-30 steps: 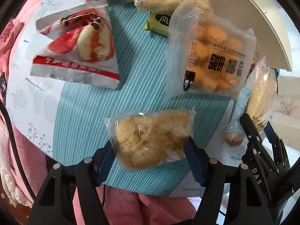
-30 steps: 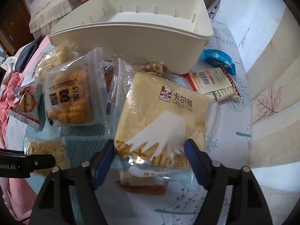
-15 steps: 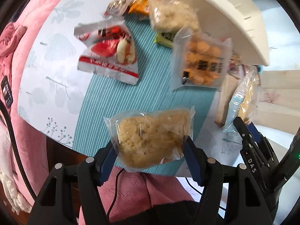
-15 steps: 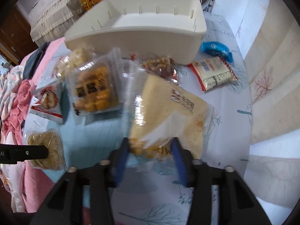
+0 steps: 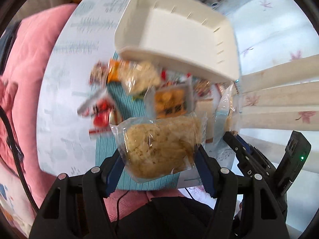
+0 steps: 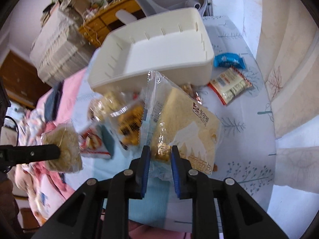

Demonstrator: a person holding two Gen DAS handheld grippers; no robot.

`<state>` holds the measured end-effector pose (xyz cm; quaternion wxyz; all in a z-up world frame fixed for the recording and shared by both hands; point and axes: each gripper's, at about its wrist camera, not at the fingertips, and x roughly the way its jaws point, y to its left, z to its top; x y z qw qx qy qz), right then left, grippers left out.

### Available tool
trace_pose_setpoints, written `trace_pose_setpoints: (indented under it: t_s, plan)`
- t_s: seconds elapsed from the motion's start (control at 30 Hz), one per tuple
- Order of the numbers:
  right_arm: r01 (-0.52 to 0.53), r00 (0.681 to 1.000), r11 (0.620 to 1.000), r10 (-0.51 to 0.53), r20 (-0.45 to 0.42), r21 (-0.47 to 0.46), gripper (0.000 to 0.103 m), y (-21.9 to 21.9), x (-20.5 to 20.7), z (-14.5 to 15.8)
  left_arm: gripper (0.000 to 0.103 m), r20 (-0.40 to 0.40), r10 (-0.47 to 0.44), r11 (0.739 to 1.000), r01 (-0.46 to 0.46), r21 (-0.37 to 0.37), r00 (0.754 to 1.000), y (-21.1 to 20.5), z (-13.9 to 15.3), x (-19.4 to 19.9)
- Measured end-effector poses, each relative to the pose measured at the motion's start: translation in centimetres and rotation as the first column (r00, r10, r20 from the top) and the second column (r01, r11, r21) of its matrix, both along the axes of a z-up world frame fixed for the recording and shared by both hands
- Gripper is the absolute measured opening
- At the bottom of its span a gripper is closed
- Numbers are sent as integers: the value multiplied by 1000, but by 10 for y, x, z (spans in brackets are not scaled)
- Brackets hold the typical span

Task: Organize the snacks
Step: 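Carry both packs over the white tray and open both tools to drop them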

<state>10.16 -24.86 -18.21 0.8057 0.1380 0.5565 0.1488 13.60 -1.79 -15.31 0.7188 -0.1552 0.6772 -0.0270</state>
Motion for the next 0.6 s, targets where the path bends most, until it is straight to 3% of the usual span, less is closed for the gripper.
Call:
trace_pose_setpoints:
  t_s: [0.03,0.23,0.43,0.6]
  plan:
    - [6,1000,1000,-6,9,7,20,0,3,4,66,9,-9,1000,9,0,1000,-6,21,6]
    - [33,994,998,-38,99,59,20,3,27,42,66,51,-54,998,53,17,997,-9,44,42]
    - [41,981,998,-51,188,56,20,12,57,66,66,84,-46,999,46,4,995,-5,48,77]
    - [47,971,998,-55,235,40,20,18,82,65,66,137,-25,999,28,-19,990,2,46,104]
